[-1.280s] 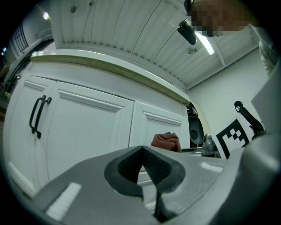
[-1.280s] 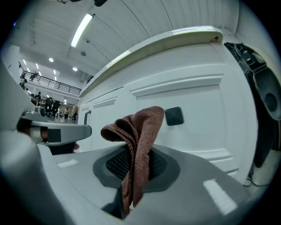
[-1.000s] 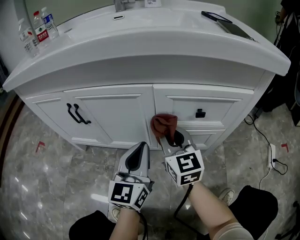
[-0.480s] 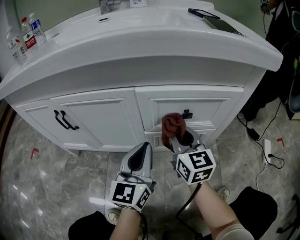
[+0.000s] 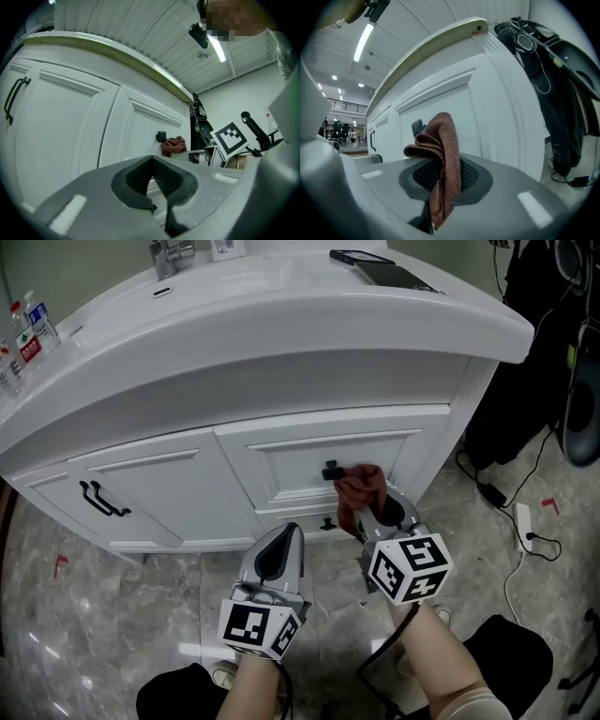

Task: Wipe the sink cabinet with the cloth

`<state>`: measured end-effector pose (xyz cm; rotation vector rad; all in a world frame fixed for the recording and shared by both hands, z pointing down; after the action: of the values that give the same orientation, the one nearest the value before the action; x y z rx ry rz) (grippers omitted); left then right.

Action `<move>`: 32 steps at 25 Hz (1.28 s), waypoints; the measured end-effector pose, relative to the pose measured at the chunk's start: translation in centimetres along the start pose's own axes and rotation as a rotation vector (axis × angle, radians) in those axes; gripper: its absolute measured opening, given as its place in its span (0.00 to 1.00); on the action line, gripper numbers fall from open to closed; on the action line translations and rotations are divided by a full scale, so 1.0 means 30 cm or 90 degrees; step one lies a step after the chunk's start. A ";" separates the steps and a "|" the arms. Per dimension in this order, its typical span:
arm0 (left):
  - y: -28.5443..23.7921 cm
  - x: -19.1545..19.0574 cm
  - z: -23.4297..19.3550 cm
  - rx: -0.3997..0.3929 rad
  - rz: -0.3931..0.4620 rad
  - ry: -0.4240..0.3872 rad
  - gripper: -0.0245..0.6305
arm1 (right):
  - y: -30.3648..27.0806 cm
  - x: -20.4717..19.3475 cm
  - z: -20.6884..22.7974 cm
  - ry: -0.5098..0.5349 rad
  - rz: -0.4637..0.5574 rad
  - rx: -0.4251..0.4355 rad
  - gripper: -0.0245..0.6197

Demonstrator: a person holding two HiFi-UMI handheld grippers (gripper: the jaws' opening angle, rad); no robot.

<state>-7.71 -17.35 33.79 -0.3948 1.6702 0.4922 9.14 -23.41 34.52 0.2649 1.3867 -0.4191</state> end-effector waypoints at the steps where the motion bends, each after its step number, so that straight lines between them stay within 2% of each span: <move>1: -0.008 -0.004 0.004 -0.003 -0.001 0.000 0.04 | 0.015 0.008 0.027 0.000 0.004 -0.014 0.17; 9: -0.043 -0.038 0.040 -0.024 -0.006 0.019 0.04 | 0.116 0.027 0.166 0.022 0.010 -0.097 0.17; 13: -0.024 -0.068 0.042 -0.019 -0.002 0.025 0.04 | 0.157 0.001 0.229 -0.009 0.017 -0.164 0.16; 16: 0.009 -0.092 0.032 -0.004 -0.009 0.028 0.04 | 0.178 -0.035 0.240 -0.028 0.019 -0.172 0.16; 18: 0.031 -0.114 0.015 0.009 -0.014 0.036 0.04 | 0.176 -0.066 0.200 -0.024 0.013 -0.148 0.16; 21: 0.062 -0.140 -0.021 0.028 -0.022 0.040 0.04 | 0.130 -0.128 0.091 -0.017 0.003 -0.083 0.16; 27: 0.129 -0.160 -0.120 0.071 -0.033 0.004 0.04 | -0.037 -0.270 -0.188 -0.005 -0.033 0.059 0.16; 32: 0.182 -0.166 -0.211 0.105 -0.046 0.000 0.04 | -0.169 -0.364 -0.363 0.006 -0.070 0.134 0.16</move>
<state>-15.11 -16.17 39.99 -0.3319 1.6764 0.2988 -4.16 -21.96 43.73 0.3637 1.3716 -0.6570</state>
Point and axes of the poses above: the fingertips, and each gripper's own axes: y backward along the fingers, z to its right, x out of its top, the point moved 6 cm from there along y, backward along the fingers
